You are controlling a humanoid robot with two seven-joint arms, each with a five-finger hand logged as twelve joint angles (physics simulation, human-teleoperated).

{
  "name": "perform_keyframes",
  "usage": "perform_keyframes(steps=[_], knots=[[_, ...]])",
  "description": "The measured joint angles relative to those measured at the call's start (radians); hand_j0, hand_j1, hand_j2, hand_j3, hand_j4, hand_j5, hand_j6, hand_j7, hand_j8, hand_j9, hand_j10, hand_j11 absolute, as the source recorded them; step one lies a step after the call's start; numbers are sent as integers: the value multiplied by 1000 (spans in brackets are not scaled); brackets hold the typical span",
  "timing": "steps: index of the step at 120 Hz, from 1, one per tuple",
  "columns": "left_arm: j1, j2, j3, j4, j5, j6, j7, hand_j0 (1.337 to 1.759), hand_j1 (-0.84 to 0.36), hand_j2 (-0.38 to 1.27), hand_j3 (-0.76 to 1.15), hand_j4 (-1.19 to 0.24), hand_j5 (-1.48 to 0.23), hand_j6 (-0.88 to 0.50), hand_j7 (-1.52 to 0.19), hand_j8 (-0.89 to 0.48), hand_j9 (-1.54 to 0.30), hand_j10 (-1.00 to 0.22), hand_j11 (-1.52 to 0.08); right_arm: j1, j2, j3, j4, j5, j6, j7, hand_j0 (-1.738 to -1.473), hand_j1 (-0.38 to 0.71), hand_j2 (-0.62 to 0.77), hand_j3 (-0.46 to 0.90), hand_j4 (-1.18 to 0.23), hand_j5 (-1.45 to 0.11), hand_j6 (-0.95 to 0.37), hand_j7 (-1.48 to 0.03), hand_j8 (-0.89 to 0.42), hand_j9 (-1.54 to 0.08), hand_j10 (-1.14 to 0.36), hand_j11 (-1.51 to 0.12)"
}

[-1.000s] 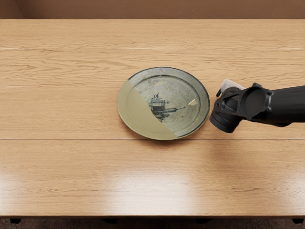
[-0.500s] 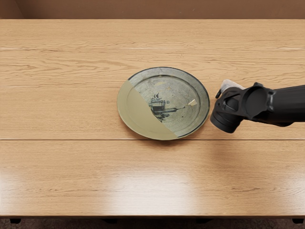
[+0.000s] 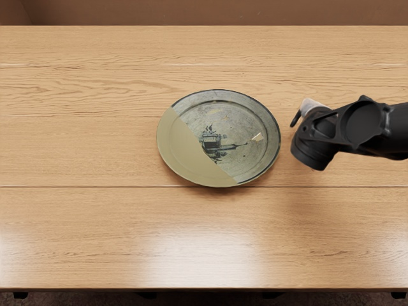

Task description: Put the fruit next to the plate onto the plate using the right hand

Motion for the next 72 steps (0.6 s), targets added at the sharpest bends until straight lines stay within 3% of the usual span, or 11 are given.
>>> perform_keyframes(steps=[42,72], knots=[[2,0,0,0,0,0,0,1658,349,0,0,0,0,0,0,0,0,0,0,90,-51,54,87,10,0,1,-1658,243,563,0,-668,-862,-643,-866,-517,-853,-668,-853],[2,0,0,0,0,0,0,1658,349,0,0,0,0,0,0,0,0,0,0,156,-60,76,104,40,0,0,-1658,248,564,0,-673,-863,-636,-869,-517,-853,-668,-854]])
